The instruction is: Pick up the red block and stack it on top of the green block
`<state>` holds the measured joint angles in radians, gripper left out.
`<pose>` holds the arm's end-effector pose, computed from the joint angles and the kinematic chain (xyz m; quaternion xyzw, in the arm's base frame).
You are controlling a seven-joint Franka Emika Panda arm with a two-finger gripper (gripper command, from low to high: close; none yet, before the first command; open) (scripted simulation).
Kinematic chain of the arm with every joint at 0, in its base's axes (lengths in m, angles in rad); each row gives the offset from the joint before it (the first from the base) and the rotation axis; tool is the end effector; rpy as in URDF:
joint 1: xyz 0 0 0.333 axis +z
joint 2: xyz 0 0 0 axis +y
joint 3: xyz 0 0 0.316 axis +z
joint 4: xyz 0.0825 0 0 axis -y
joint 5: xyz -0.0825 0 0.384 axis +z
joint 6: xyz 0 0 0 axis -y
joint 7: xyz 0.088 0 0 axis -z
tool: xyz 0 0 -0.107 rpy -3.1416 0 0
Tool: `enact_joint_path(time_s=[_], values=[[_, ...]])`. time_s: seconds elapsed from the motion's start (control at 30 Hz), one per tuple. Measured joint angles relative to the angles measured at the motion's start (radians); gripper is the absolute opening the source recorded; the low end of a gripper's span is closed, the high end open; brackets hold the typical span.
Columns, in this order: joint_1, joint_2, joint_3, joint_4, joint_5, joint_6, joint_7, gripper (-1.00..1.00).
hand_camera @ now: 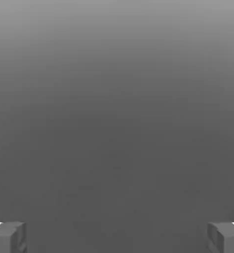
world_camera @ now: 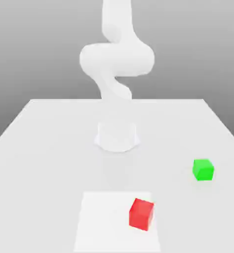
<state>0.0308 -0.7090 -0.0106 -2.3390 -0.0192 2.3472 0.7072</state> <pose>0.3817 0.0061 0.6634 -0.8830 0.3117 -0.3298 0.1201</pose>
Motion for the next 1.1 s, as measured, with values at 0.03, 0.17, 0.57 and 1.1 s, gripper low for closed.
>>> enact_joint_path(time_s=[0.03,0.17,0.57,1.1], values=[[0.015,0.04,-0.006,-0.017,-0.008,0.02,-0.041,0.0],[0.068,0.187,-0.034,-0.08,-0.033,0.096,-0.198,0.0],[0.187,0.623,-0.088,-0.266,-0.012,0.322,-0.727,0.0],[0.169,1.002,-0.027,-0.305,0.071,0.587,-0.982,-1.0]])
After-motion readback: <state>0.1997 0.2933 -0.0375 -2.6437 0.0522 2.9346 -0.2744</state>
